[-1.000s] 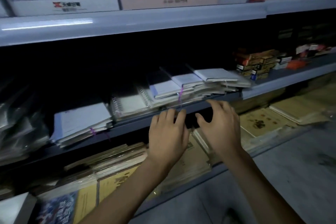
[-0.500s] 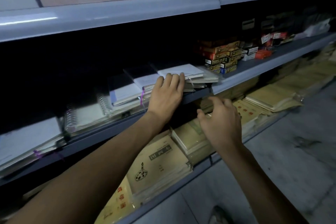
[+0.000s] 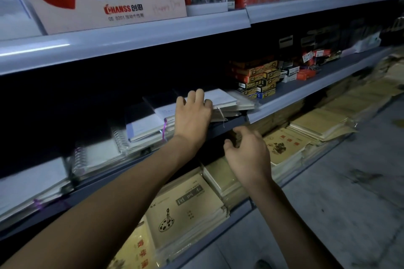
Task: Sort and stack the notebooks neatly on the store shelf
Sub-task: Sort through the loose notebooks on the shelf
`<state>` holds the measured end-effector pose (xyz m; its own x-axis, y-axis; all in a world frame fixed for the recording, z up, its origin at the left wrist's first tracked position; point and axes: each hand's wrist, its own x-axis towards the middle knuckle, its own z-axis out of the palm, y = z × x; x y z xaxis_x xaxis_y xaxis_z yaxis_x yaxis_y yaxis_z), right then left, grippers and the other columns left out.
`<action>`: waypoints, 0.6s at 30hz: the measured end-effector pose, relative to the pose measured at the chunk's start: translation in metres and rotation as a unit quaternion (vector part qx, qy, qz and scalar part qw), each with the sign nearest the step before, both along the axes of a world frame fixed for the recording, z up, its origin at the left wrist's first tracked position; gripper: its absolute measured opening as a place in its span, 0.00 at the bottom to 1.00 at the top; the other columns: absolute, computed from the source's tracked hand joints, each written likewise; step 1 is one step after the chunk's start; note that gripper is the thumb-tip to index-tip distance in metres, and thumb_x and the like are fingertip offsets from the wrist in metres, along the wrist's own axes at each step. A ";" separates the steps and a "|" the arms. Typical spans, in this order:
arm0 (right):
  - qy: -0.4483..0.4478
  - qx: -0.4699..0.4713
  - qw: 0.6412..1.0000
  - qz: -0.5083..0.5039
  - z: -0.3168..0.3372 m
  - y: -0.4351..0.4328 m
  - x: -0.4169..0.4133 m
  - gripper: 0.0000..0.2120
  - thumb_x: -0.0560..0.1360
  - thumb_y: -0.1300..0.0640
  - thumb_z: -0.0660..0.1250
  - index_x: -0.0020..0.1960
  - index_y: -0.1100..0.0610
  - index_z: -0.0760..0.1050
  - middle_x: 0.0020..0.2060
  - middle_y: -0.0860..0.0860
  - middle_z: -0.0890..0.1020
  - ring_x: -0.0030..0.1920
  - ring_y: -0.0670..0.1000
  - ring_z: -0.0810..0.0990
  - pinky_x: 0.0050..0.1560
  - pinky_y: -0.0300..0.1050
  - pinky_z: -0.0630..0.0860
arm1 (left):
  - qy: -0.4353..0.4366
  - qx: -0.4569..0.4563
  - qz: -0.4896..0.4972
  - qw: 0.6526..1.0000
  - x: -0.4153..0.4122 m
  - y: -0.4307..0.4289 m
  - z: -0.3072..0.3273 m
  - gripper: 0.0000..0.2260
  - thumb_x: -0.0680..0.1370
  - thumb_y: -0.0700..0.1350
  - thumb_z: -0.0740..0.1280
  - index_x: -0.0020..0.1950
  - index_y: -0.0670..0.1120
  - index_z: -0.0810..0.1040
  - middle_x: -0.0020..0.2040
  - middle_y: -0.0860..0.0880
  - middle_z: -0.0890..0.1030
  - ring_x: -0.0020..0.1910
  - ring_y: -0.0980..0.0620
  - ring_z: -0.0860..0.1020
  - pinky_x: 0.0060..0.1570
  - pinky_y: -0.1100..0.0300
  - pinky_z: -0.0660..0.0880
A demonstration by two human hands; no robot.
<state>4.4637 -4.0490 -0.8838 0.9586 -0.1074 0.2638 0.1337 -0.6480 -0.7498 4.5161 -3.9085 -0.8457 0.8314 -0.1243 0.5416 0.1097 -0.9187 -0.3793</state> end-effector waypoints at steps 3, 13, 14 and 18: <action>0.017 0.030 0.999 0.003 0.002 0.000 -0.001 0.20 0.80 0.50 0.67 0.71 0.51 0.74 0.62 0.53 0.76 0.59 0.56 0.78 0.53 0.47 0.75 | -0.015 0.010 -0.016 1.000 -0.012 0.007 -0.003 0.17 0.68 0.39 0.74 0.56 0.44 0.80 0.53 0.44 0.72 0.52 0.42 0.72 0.48 0.49 0.66; 0.103 0.181 0.978 0.023 0.003 0.005 0.003 0.18 0.82 0.50 0.66 0.70 0.52 0.75 0.62 0.52 0.81 0.58 0.54 0.80 0.56 0.48 0.76 | 0.011 0.064 -0.062 0.996 -0.016 0.023 0.000 0.22 0.66 0.41 0.77 0.59 0.44 0.79 0.48 0.45 0.79 0.47 0.42 0.79 0.41 0.52 0.73; 0.109 0.191 0.975 0.023 0.003 0.006 0.002 0.17 0.81 0.50 0.66 0.69 0.52 0.75 0.61 0.52 0.82 0.58 0.54 0.80 0.57 0.48 0.76 | 0.024 0.064 -0.053 0.996 -0.016 0.022 0.000 0.25 0.67 0.42 0.77 0.63 0.45 0.78 0.49 0.47 0.80 0.48 0.44 0.80 0.40 0.53 0.73; 0.145 0.301 0.942 0.015 0.006 0.004 0.003 0.10 0.83 0.53 0.65 0.61 0.54 0.79 0.50 0.51 0.82 0.54 0.55 0.81 0.61 0.56 0.78 | 0.037 0.038 -0.043 0.998 -0.024 0.020 -0.003 0.24 0.75 0.41 0.71 0.71 0.46 0.71 0.58 0.47 0.80 0.56 0.46 0.80 0.47 0.55 0.75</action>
